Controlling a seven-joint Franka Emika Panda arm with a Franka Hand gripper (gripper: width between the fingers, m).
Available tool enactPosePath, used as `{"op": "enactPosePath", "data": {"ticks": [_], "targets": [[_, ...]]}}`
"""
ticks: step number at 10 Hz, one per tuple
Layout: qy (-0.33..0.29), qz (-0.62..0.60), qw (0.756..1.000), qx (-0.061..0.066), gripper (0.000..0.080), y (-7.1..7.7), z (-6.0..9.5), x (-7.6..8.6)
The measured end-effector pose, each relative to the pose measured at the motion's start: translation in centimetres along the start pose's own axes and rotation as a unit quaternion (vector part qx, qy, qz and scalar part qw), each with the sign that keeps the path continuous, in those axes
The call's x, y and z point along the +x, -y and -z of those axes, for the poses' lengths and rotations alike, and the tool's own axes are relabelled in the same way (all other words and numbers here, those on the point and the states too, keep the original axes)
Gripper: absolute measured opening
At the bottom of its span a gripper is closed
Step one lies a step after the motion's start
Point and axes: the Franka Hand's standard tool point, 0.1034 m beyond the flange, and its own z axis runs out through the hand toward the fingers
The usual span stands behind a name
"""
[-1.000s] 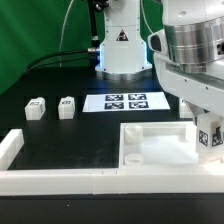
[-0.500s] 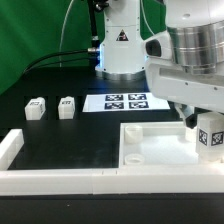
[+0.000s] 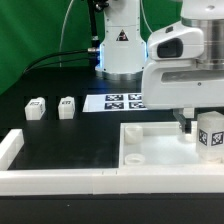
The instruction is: Assemble one leg
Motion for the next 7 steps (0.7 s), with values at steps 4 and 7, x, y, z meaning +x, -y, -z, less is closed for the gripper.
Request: {"op": "enactPosePath", "data": {"ticks": [4, 7], "targets": [[-0.004, 0.154, 0.988, -0.010, 0.0649, 0.06, -0.11, 0.09], [-0.004, 0.153, 0.988, -0.010, 0.0427, 0.05, -0.18, 0.06]]}}
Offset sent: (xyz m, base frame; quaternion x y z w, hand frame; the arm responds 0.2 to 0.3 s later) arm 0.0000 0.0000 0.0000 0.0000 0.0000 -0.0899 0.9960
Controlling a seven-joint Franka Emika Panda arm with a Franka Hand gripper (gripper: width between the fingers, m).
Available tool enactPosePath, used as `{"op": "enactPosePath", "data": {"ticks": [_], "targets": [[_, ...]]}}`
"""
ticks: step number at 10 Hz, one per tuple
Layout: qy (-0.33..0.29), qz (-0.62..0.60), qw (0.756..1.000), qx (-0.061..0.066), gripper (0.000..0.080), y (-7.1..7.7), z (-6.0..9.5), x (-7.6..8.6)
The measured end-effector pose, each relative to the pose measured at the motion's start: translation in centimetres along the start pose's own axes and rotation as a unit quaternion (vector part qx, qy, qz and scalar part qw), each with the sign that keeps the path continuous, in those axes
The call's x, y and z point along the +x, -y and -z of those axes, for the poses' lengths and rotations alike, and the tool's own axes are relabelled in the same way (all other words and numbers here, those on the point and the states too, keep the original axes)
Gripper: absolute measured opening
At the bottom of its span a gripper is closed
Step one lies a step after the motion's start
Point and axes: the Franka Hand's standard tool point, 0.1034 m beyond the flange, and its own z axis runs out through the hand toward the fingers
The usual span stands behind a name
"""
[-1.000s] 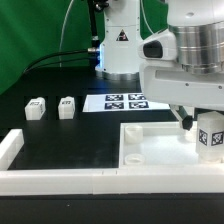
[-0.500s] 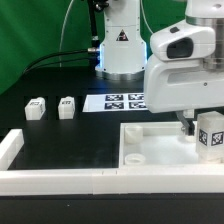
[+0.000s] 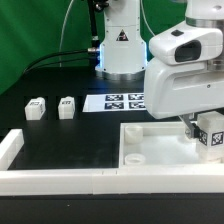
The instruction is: Assemble one leg
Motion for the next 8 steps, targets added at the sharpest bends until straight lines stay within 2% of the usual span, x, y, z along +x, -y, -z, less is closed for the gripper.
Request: {"op": "enactPosePath", "data": {"ticks": [1, 2, 5, 8], "targets": [[0.000, 0.000, 1.000, 0.000, 0.0427, 0.00, -0.02, -0.01], [0.000, 0.000, 1.000, 0.000, 0.0295, -0.06, -0.02, -0.01], [0.000, -0.001, 1.000, 0.000, 0.0295, -0.09, -0.04, -0.01], [0.000, -0.080, 0.997, 0.006, 0.0295, -0.16, -0.03, 0.00]]}}
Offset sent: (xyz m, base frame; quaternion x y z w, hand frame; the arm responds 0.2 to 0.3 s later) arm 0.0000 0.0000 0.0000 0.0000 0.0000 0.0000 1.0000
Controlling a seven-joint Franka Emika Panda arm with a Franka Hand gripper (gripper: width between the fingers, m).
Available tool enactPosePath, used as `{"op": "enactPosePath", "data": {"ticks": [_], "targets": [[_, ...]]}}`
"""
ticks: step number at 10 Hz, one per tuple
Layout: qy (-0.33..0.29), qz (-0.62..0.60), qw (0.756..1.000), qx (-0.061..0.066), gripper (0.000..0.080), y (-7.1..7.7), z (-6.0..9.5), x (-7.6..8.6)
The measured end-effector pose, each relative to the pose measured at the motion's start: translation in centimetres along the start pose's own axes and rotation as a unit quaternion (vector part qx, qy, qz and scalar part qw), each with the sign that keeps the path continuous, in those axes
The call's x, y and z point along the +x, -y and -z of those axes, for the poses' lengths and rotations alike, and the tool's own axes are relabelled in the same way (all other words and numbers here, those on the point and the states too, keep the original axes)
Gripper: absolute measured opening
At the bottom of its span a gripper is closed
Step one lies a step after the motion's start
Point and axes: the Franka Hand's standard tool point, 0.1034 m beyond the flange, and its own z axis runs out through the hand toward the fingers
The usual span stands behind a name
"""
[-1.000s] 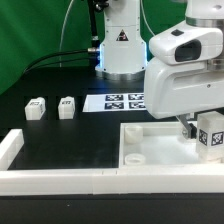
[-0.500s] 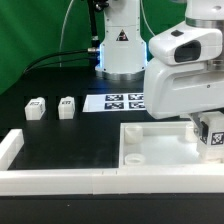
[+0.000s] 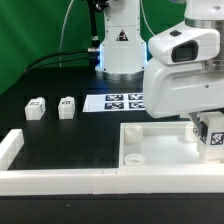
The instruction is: Assemble one leg
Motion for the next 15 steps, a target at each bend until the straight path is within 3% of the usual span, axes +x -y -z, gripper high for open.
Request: {"op": "enactPosePath", "data": {"ticks": [1, 3, 5, 9, 12, 13, 14, 15], "targets": [[-0.002, -0.088, 0.996, 0.012, 0.0295, -0.16, 0.05, 0.15], [-0.003, -0.174, 0.984, 0.019, 0.0295, -0.24, 0.01, 0.22], [0.001, -0.290, 0.957, 0.029, 0.0295, -0.37, -0.02, 0.25], [0.013, -0.494, 0.869, 0.035, 0.0295, -0.49, -0.18, 0.21], [0.026, -0.633, 0.772, 0.048, 0.0295, -0.43, -0.27, 0.20], [0.030, -0.653, 0.755, 0.050, 0.0295, -0.41, -0.28, 0.19], [0.031, -0.653, 0.755, 0.050, 0.0295, -0.34, -0.31, 0.17], [0.030, -0.650, 0.758, 0.051, 0.0489, -0.27, -0.31, 0.16]]}}
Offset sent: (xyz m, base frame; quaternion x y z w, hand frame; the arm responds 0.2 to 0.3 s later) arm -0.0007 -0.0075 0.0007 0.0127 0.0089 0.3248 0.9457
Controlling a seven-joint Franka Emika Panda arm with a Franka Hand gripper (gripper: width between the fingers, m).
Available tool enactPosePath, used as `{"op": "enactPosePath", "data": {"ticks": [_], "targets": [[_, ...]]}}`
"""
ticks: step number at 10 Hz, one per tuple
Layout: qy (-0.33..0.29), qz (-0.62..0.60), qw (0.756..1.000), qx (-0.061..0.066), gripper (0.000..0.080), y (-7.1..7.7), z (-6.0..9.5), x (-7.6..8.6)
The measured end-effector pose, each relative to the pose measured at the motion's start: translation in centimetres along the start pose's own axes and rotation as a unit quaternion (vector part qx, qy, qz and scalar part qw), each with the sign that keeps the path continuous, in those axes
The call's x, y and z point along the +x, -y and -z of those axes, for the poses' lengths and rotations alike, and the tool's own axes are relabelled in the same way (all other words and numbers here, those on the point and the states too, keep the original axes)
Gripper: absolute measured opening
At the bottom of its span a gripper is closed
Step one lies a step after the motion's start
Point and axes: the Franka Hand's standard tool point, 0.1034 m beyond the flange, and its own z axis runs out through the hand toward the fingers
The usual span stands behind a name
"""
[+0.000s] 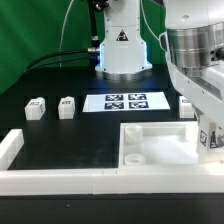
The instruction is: Assemble one leg
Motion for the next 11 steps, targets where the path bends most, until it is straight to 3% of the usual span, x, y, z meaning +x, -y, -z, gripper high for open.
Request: {"op": "enactPosePath", "data": {"ticks": [1, 2, 5, 8, 11], "targets": [[0.000, 0.008, 1.000, 0.000, 0.0489, 0.00, -0.01, 0.00], [0.000, 0.033, 0.999, 0.000, 0.0613, 0.00, -0.01, -0.01], [-0.001, 0.134, 0.991, -0.001, 0.0647, -0.02, -0.02, -0.02], [-0.016, 0.317, 0.948, -0.020, 0.0649, -0.31, -0.15, -0.31], [-0.013, 0.486, 0.873, -0.031, 0.0649, -0.32, 0.08, -0.25]]}}
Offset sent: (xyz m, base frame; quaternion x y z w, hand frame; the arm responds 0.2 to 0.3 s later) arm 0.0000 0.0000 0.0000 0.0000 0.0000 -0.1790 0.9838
